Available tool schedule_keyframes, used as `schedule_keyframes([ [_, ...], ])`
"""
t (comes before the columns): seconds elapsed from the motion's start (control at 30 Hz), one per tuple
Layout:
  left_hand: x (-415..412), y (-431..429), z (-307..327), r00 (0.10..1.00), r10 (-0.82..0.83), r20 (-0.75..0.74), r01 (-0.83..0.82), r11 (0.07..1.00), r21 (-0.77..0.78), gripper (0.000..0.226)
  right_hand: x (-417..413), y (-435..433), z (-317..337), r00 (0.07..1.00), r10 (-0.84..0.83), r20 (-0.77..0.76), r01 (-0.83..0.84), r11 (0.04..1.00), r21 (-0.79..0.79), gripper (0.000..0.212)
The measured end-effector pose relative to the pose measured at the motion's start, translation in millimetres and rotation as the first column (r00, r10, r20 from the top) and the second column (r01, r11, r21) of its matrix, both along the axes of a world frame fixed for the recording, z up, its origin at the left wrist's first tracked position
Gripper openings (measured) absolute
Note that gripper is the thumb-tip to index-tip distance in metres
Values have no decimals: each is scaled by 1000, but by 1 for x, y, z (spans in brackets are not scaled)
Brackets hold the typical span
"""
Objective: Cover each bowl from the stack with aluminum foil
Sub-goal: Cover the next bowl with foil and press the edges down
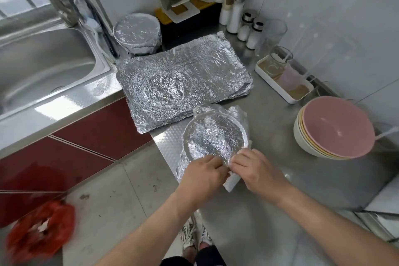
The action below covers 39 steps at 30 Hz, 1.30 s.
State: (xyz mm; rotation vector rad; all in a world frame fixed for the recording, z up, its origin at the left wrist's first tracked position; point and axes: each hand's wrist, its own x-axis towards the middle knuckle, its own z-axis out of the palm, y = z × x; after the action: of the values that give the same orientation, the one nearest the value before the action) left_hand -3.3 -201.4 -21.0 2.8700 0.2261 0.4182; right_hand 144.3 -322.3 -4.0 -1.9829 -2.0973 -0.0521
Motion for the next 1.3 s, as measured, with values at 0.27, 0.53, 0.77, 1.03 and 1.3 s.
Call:
schedule_keyframes([
  [0.27,35,-36,11,954,282,-97,-293,948,-127,29,26,-8,-14,898,-322,-300,346,938,29,35],
  [0.53,67,-32,16,915,391,-95,-402,873,-277,16,21,3,-30,-8,-537,-844,441,756,-485,57],
  [0.77,54,-1,20,980,196,-31,-198,968,-157,23,14,6,-28,-148,-495,-856,445,740,-505,39],
  [1.03,32,-27,5,984,171,-42,-176,957,-231,31,3,5,-38,68,-555,-829,468,751,-465,31],
  [1.3,36,-31,-7,980,200,4,-193,950,-245,31,-8,10,-38,-257,-520,-814,476,665,-576,19],
])
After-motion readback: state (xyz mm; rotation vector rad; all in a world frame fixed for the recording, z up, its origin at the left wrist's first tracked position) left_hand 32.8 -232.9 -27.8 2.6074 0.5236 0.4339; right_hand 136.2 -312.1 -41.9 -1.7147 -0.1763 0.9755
